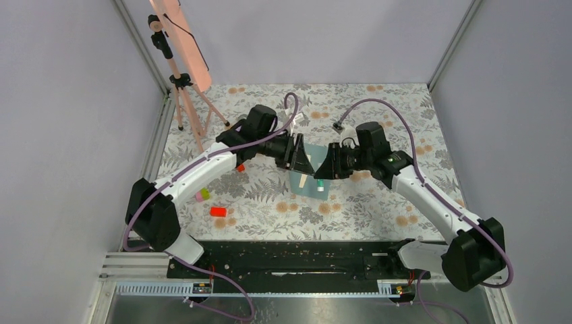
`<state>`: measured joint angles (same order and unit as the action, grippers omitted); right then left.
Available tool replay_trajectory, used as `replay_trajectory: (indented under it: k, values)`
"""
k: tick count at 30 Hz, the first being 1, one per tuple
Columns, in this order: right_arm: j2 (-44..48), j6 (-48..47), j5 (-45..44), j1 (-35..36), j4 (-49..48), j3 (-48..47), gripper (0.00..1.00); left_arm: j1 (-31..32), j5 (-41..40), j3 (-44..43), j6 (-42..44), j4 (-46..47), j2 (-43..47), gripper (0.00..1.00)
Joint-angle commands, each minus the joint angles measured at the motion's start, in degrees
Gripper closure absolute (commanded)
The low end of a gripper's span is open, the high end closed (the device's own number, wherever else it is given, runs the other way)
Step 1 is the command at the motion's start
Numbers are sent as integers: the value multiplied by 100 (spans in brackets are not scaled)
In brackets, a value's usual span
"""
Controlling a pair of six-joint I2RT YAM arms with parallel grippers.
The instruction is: Place the letter into the envelope and seal it
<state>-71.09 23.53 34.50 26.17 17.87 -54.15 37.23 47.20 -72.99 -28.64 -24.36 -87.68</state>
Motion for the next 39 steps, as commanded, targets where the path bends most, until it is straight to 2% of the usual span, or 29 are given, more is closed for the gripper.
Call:
replay_trajectory:
  k: [1, 3, 12, 18, 22, 29, 36, 39]
  values:
    - [425, -1148, 678, -24, 332, -57, 100, -251, 493, 89, -582, 908, 172, 55]
    - [481, -1260, 803, -25, 360, -28, 100, -311, 495, 224, -1127, 1417, 129, 56]
    - [384, -1345, 1101, -28, 272, -1, 100, -192, 272, 118, -1266, 1463, -62, 50]
    - [251, -1329, 1114, -25, 248, -150, 100, -152, 266, 218, -1576, 1777, -158, 60]
    - [193, -1347, 1120, -25, 246, -207, 100, -58, 283, 162, -1737, 1813, -291, 61]
    - [190, -1347, 1039, -25, 249, -238, 100, 215, 83, -277, -1291, 887, -604, 65]
    - [225, -1353, 776, -25, 250, -249, 100, 222, -97, -398, -893, 282, -577, 79]
    - [226, -1354, 648, -28, 244, -279, 100, 221, -117, -396, -845, 207, -573, 80]
